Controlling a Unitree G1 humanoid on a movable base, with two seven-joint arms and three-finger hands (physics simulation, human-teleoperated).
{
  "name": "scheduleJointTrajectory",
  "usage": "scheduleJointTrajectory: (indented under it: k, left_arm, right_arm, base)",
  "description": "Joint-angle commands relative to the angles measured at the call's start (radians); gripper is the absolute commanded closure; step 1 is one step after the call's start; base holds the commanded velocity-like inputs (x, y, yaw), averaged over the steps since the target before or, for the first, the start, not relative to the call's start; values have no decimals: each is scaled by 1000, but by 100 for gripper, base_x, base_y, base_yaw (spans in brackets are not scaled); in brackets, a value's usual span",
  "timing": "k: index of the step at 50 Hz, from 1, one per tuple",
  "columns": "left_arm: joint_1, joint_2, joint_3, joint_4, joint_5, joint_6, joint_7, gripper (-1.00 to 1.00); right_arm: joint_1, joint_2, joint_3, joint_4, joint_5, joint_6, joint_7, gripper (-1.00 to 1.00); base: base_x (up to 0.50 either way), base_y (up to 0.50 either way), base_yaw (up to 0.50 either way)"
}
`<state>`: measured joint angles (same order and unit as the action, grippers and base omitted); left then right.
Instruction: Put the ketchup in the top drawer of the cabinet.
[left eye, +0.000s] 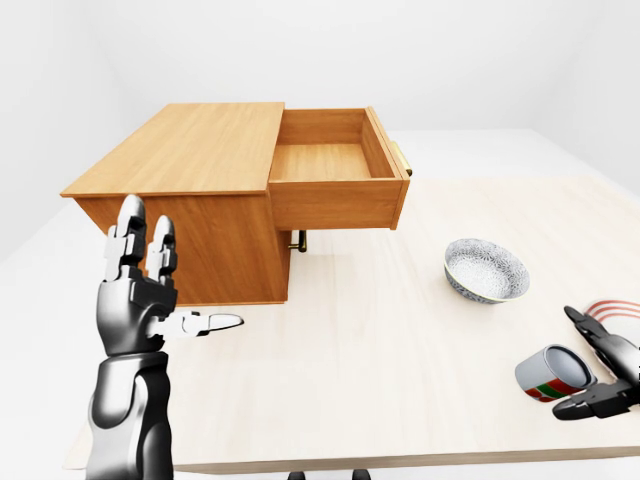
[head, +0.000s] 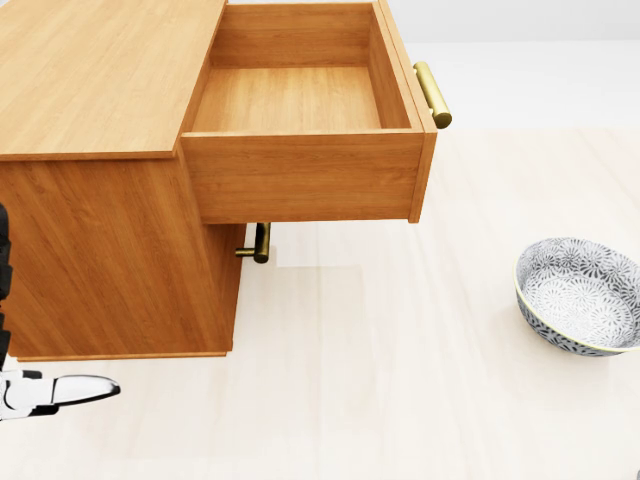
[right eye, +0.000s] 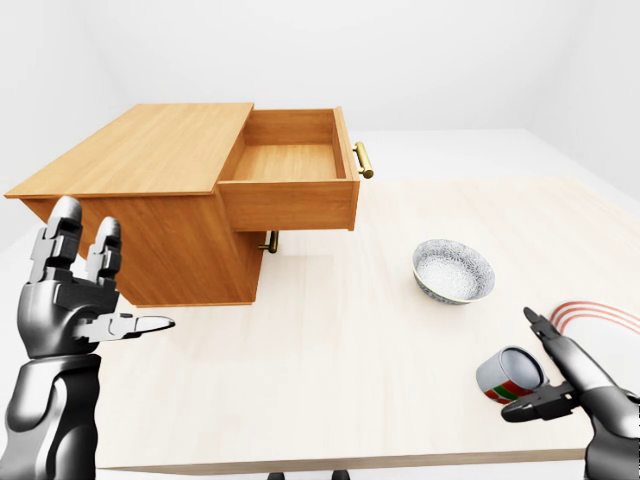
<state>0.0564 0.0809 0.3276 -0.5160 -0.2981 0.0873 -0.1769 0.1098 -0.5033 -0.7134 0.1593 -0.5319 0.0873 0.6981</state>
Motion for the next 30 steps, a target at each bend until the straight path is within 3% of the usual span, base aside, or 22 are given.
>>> scheduleJointTrajectory:
  k: [1,14,15,16,30]
  left_arm:
    - [1,0,-5,21,4,0,-2,-100]
    - [1,-1,-11,29,7,0,-1,-100]
    - [1,-2,-13,31,9,0,-1,-100]
    - [2,-3,-15,32,10,0,-1,-100]
    - [11,-7,-22,30,17,0,-3,-100]
  right_arm:
    - [5,3,18,31,8,0,0,-100]
    - [31,0,16,90,17,0,0,-100]
    - [34,1,14,93,20,0,0,15]
    - [35,2,10,96,23,0,0,100]
    - [59,25,-20,21,-1,0,0,100]
  base:
    - [0,0,0]
    - [0,0,0]
    - [0,0,0]
    - [0,0,0]
    - [0,0,0]
